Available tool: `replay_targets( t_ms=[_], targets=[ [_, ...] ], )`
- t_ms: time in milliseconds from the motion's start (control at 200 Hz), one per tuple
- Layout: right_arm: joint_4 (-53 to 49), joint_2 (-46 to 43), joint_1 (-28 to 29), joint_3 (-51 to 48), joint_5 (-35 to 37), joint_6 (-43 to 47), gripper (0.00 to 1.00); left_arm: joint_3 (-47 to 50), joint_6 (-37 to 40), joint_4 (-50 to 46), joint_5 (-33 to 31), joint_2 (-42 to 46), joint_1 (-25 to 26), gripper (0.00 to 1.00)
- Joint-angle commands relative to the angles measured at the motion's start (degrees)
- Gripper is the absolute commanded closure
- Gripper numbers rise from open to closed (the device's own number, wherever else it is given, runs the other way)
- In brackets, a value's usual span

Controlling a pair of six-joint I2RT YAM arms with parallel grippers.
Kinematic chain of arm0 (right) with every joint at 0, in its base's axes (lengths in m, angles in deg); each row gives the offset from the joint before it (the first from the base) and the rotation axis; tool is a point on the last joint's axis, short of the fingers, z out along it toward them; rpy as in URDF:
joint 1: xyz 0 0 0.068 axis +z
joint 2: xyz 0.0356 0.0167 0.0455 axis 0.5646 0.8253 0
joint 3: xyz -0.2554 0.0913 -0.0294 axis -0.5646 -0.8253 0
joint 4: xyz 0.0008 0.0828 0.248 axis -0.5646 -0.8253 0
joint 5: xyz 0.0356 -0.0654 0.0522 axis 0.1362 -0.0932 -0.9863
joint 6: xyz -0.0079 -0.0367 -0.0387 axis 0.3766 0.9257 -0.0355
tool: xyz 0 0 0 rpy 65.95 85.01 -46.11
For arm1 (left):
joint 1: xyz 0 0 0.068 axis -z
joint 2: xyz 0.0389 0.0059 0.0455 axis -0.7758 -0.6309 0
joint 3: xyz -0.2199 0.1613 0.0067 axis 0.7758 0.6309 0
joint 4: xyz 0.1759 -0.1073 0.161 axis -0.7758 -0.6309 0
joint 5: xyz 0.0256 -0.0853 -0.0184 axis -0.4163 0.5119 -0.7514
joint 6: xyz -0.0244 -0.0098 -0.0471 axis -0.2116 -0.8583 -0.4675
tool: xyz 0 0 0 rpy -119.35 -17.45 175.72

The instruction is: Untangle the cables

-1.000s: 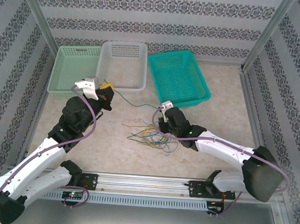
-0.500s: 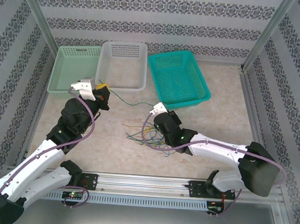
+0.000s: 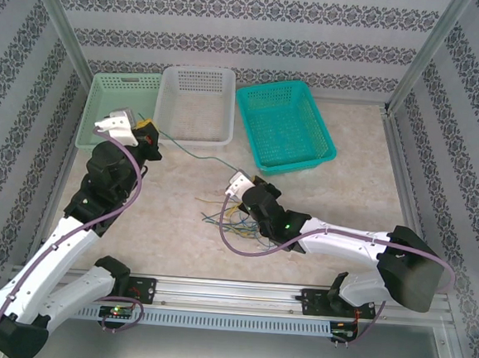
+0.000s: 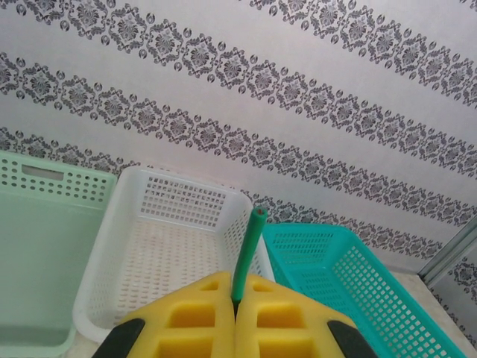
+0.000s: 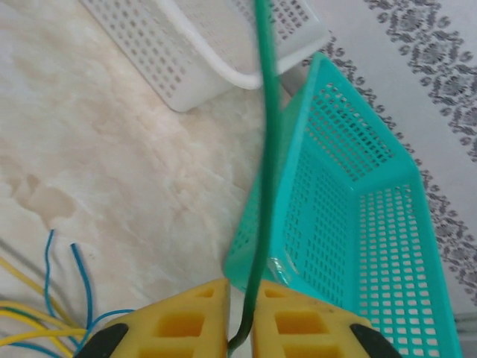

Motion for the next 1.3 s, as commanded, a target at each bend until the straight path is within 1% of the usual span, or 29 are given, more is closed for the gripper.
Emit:
replay_targets(
  t_ms=[0,20,40,60,85,105,130,170,255,310,355,430,515,560,639,714,799,844,914,1044,1124,1184,1294],
  targets=[
    [-5.74,2.83,-0.31,4.96,-5.66,-6.46,0.77,-1.47,-1.43,6.41,0.74,-2.53,-1.19,1.00],
    [-6.94,3.63,-0.49,6.37,-6.33,-8.08,0.72,-1.63,-1.20,7.05,0.82,-3.23,-1.36,1.00],
    [-7.96,4.61,-0.62,7.88,-6.83,-9.73,0.63,-1.83,-0.93,7.78,1.01,-3.94,-1.61,1.00],
    [-9.01,5.57,-0.76,9.44,-7.28,-11.25,0.50,-2.16,-0.55,8.46,1.06,-4.73,-1.66,1.00],
    [-10.36,6.77,-1.00,11.32,-7.81,-12.98,0.31,-2.71,0.17,9.18,1.13,-5.89,-1.93,1.00],
    [-11.69,7.82,-1.25,12.97,-8.16,-14.47,0.20,-3.22,0.92,9.67,1.24,-6.76,-2.24,1.00],
    [-13.28,8.92,-1.61,15.17,-8.62,-16.49,0.13,-4.18,1.98,10.29,1.66,-8.13,-2.58,1.00],
    [-15.95,10.23,-2.30,18.12,-10.24,-19.23,0.11,-6.29,3.80,10.60,2.66,-10.46,-3.28,1.00],
    [-15.54,10.26,-3.84,20.14,-13.25,-23.58,0.06,-11.62,7.39,10.30,5.13,-15.86,-4.93,1.00],
    [-13.73,9.03,-5.81,19.62,-17.26,-26.68,0.05,-14.75,8.80,10.30,6.61,-18.99,-6.41,1.00],
    [-12.82,8.08,-8.19,19.45,-21.21,-29.58,0.04,-17.07,9.38,10.62,8.10,-21.28,-7.81,1.00],
    [-12.61,7.16,-12.46,19.49,-27.00,-34.88,0.05,-21.56,10.71,10.70,10.41,-25.32,-10.09,1.00],
    [-12.12,6.94,-17.36,19.46,-34.61,-39.67,0.05,-28.70,13.23,7.58,11.90,-31.21,-11.86,1.00],
    [-11.77,6.90,-19.13,19.27,-37.22,-40.59,0.04,-32.91,15.02,5.12,12.43,-34.58,-12.46,1.00],
    [-11.07,6.33,-20.98,18.56,-39.22,-40.02,0.02,-39.13,16.96,1.97,12.66,-39.76,-13.61,1.00],
    [-9.45,5.55,-22.23,17.55,-41.20,-40.00,0.02,-42.45,18.34,1.60,12.60,-43.36,-14.34,1.00],
    [-7.69,5.41,-23.69,17.15,-45.06,-40.15,0.02,-45.99,20.26,0.92,12.95,-46.70,-14.64,1.00],
    [-8.67,5.79,-24.21,18.03,-45.11,-40.26,0.02,-48.62,21.48,-0.40,13.87,-48.84,-14.66,1.00],
    [-10.78,6.52,-25.07,19.60,-43.09,-40.68,0.02,-53.79,23.37,-4.16,14.69,-52.60,-14.66,1.00],
    [-15.29,7.65,-28.25,21.86,-39.16,-43.52,0.06,-62.64,28.51,-11.72,13.22,-59.55,-14.75,1.00],
    [-17.35,8.59,-30.40,22.94,-39.06,-44.52,0.09,-68.08,31.69,-17.33,11.00,-63.79,-14.92,1.00],
    [-17.86,9.21,-31.65,23.23,-40.38,-45.03,0.11,-70.05,34.13,-19.55,10.09,-65.46,-15.10,1.00],
    [-18.45,9.77,-32.70,23.23,-40.90,-45.27,0.11,-70.09,37.56,-20.81,10.25,-66.03,-15.83,1.00]
  ],
)
